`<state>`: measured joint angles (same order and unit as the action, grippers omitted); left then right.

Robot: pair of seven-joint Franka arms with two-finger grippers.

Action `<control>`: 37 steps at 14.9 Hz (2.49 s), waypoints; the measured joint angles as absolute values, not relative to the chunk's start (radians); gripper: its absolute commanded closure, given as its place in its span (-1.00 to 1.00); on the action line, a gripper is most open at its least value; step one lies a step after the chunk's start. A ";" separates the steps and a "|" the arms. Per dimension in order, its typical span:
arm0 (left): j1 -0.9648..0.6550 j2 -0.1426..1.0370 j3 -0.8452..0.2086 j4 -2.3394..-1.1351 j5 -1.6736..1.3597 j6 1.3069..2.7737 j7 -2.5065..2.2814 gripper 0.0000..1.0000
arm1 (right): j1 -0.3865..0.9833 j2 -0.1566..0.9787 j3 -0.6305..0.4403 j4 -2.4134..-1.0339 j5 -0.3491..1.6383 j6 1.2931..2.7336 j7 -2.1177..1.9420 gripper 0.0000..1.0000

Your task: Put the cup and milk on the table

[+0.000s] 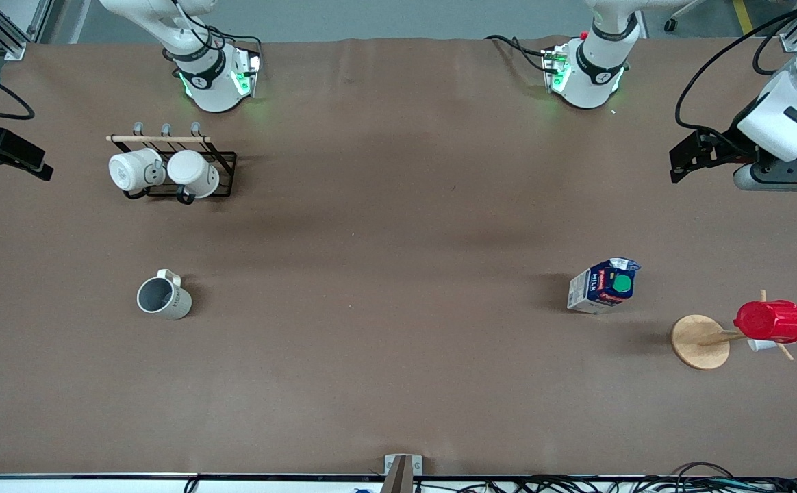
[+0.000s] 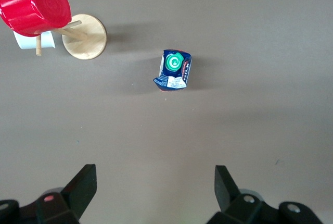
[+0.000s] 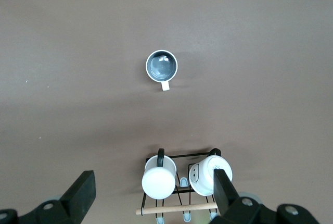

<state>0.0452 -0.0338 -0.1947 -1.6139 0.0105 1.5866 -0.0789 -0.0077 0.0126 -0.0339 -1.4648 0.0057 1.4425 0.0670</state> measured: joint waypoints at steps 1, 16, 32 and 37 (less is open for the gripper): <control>0.045 -0.034 -0.195 -1.613 0.011 1.587 -0.079 -1.00 | -0.008 0.013 -0.034 -1.465 0.006 1.442 0.061 -1.00; 0.071 0.250 -0.189 -1.754 0.015 2.044 -0.079 -1.00 | -0.012 0.150 -0.052 -1.664 0.004 1.799 -0.058 -1.00; 0.039 0.373 -0.204 -1.777 0.083 2.078 -0.078 -0.24 | -0.036 0.459 -0.072 -1.958 0.004 2.463 -0.217 0.01; 0.039 0.373 -0.205 -1.786 0.083 2.077 -0.083 0.28 | -0.035 0.472 -0.070 -1.958 0.020 2.483 -0.214 0.99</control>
<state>0.0391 0.3733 -0.2048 -1.7858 0.0828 2.0775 -0.0828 -0.0346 0.4723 -0.0702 -1.9584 0.0199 2.4830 -0.2136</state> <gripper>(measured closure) 0.577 0.643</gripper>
